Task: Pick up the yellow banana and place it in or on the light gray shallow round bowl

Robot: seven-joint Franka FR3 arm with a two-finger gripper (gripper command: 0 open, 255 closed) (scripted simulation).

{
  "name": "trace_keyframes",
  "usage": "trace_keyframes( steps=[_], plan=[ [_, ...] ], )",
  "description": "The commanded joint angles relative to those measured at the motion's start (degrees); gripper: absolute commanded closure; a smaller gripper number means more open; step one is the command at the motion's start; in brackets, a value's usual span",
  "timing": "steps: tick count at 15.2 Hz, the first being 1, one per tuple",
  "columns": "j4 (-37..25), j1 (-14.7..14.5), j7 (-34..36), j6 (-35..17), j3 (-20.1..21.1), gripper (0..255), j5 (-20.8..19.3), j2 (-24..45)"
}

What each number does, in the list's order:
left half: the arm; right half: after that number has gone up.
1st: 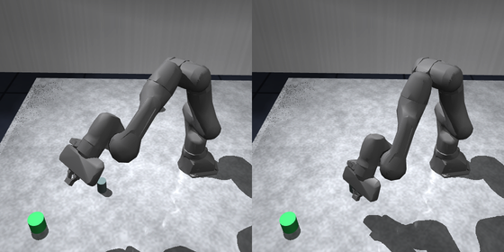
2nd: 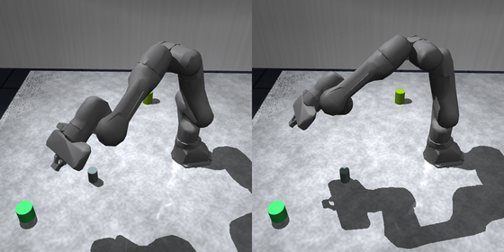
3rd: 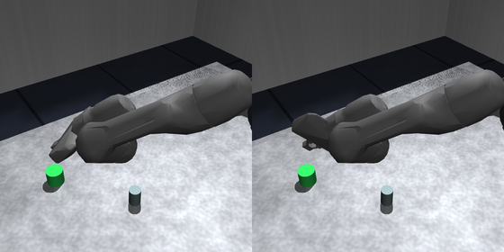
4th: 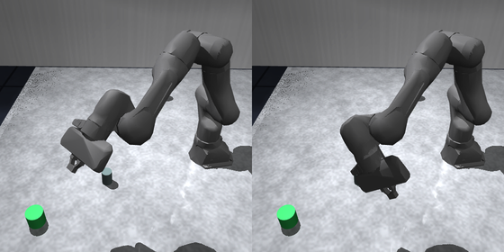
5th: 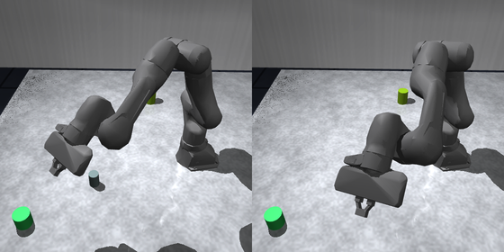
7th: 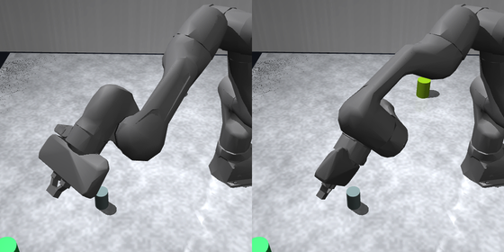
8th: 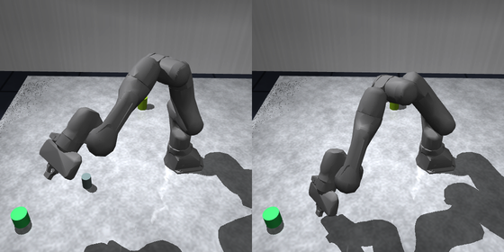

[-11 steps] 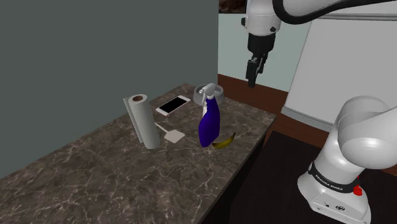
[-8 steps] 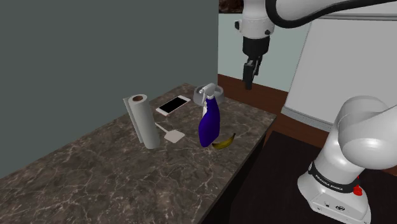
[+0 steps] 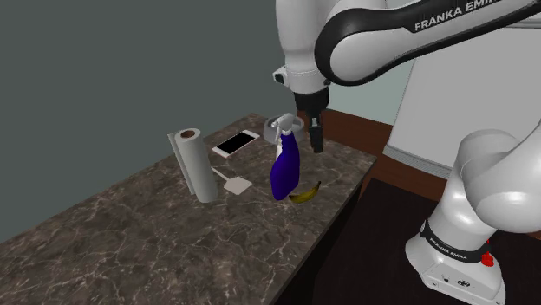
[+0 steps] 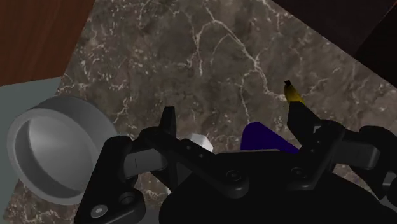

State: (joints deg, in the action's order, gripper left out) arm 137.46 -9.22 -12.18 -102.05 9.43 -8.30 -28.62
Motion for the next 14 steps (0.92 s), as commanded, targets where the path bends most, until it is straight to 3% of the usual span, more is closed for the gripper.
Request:
trace_keyframes(
  steps=[1,9,14],
  plan=[
    [-0.16,-1.82,-2.21,-1.24,1.59,0,-0.46,3.31],
    [-0.45,-8.47,-10.49,-4.82,7.9,0,-3.07,14.49],
    [2.25,-8.32,-10.44,-8.07,7.79,0,-3.76,15.25]
  ],
)
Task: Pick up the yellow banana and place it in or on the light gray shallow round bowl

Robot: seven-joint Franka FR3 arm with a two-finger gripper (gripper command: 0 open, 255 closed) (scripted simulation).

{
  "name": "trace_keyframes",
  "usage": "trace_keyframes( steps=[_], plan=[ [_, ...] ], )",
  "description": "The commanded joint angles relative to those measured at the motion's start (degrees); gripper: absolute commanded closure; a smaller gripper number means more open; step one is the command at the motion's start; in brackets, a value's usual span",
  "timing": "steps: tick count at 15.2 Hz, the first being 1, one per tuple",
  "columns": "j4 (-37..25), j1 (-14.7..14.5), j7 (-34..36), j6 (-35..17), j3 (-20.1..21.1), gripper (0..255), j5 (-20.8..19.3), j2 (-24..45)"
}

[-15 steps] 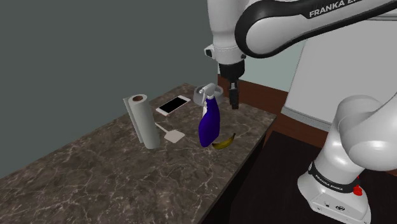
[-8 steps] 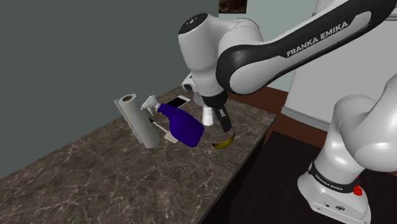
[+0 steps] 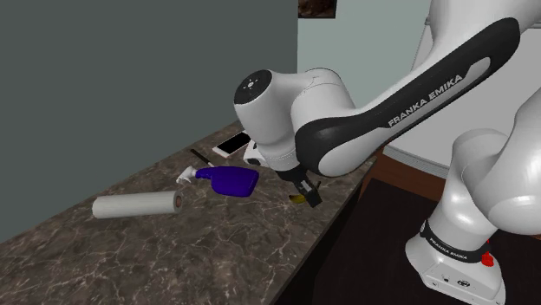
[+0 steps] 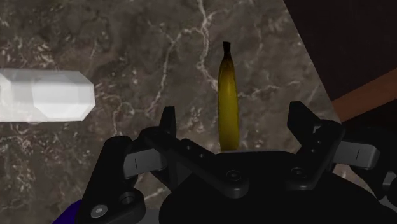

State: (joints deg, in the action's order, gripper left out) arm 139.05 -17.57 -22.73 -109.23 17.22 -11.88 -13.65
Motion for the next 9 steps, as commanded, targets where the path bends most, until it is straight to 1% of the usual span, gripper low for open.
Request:
trace_keyframes(
  steps=[1,3,9],
  plan=[
    [1.29,0.13,0.2,-1.68,-0.07,0,-0.36,0.43],
    [2.89,0.39,0.45,-3.73,-0.26,0,-0.85,0.9],
    [2.89,0.39,0.45,-3.73,-0.27,0,-0.85,0.9]
  ],
)
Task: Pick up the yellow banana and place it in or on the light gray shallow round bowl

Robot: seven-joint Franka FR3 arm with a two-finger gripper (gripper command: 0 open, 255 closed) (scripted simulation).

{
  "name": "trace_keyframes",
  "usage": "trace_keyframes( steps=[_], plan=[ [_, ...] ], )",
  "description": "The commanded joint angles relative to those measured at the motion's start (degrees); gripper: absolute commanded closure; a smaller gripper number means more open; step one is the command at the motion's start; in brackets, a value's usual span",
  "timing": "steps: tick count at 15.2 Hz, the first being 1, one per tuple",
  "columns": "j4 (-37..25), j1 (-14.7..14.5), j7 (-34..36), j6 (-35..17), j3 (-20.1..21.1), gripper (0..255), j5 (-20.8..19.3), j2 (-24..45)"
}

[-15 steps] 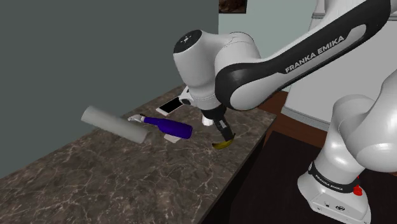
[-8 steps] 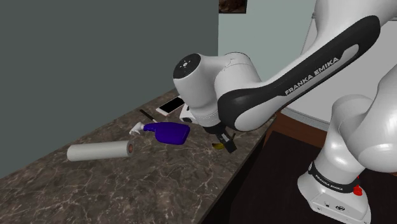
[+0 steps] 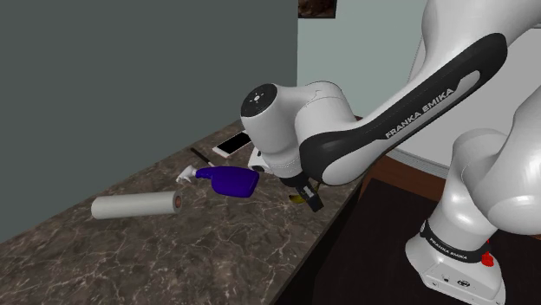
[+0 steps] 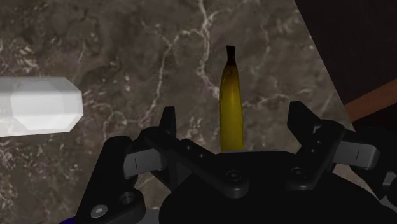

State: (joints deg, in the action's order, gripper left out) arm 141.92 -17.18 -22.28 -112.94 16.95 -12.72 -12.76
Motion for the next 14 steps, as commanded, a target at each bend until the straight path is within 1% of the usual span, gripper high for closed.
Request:
trace_keyframes(
  steps=[1,2,3,12,14],
  plan=[
    [0.01,0.0,0.0,-0.02,0.0,0,-0.01,0.01],
    [0.01,0.0,0.0,-0.01,0.0,0,0.0,0.0],
    [0.01,0.0,0.0,-0.01,0.0,255,0.0,0.0],
    [0.01,0.0,0.0,-0.01,0.0,255,0.0,0.0],
    [-0.73,-0.09,-0.61,1.56,-0.1,255,0.38,-0.96]
  ],
)
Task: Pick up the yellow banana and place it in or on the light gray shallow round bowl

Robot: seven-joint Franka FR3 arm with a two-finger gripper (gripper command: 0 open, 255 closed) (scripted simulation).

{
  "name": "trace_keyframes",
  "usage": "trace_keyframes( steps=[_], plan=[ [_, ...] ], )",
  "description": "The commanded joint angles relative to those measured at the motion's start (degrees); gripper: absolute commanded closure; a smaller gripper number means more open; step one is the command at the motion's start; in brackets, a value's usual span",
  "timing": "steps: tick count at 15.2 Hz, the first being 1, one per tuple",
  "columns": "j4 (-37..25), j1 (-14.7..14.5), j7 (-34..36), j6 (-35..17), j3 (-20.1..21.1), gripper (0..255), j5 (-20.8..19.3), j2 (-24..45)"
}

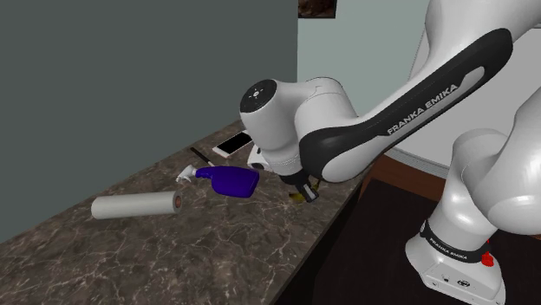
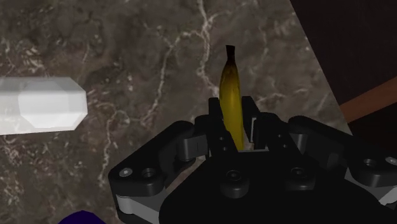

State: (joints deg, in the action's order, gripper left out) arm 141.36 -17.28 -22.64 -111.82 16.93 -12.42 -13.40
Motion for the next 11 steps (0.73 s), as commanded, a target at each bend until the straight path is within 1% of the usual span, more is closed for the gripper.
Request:
trace_keyframes(
  steps=[1,11],
  plan=[
    [-0.56,-0.03,-0.54,1.22,-0.13,255,0.25,-0.77],
    [-5.13,-0.3,-3.17,9.05,-0.63,255,1.49,-4.5]
  ],
)
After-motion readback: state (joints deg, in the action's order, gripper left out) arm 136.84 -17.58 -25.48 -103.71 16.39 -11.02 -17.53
